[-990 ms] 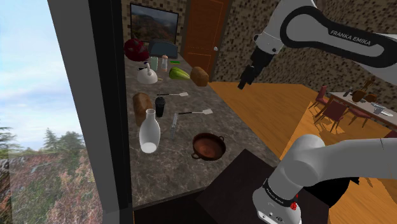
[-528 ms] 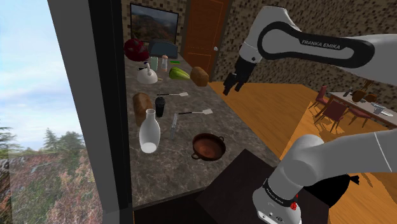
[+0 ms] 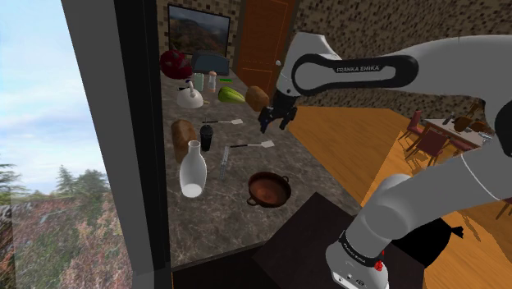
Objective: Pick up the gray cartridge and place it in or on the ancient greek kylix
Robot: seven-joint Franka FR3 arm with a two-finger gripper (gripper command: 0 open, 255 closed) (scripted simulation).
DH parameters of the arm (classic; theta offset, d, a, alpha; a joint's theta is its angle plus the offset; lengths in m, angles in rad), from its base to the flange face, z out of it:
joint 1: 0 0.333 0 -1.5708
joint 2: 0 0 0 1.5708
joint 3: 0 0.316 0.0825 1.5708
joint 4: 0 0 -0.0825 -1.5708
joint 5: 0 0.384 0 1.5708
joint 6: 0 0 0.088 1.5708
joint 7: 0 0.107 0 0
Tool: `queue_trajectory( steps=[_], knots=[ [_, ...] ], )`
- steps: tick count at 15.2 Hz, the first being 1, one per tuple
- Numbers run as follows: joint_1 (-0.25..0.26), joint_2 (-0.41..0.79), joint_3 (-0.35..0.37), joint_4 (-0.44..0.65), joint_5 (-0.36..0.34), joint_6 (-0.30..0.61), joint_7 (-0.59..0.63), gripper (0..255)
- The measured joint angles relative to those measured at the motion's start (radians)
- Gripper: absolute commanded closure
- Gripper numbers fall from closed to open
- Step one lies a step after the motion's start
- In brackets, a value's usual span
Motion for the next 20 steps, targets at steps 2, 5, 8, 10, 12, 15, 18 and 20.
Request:
queue_trajectory(
  steps=[2, 5, 8, 10, 12, 15, 18, 20],
  knots=[
    [-0.011, 0.075, 0.016, 0.019, -0.002, 0.048, 0.054, 0],
    [-0.025, 0.181, 0.04, 0.043, -0.009, 0.117, 0.141, 0],
    [-0.036, 0.302, 0.059, 0.09, -0.026, 0.178, 0.232, 0],
    [-0.039, 0.387, 0.069, 0.139, -0.041, 0.204, 0.295, 0],
    [-0.042, 0.462, 0.07, 0.18, -0.056, 0.229, 0.35, 0],
    [-0.037, 0.587, 0.07, 0.257, -0.08, 0.261, 0.441, 0],
    [-0.032, 0.701, 0.057, 0.332, -0.098, 0.287, 0.515, 0],
    [-0.024, 0.792, 0.045, 0.409, -0.107, 0.292, 0.562, 0]
  ],
)
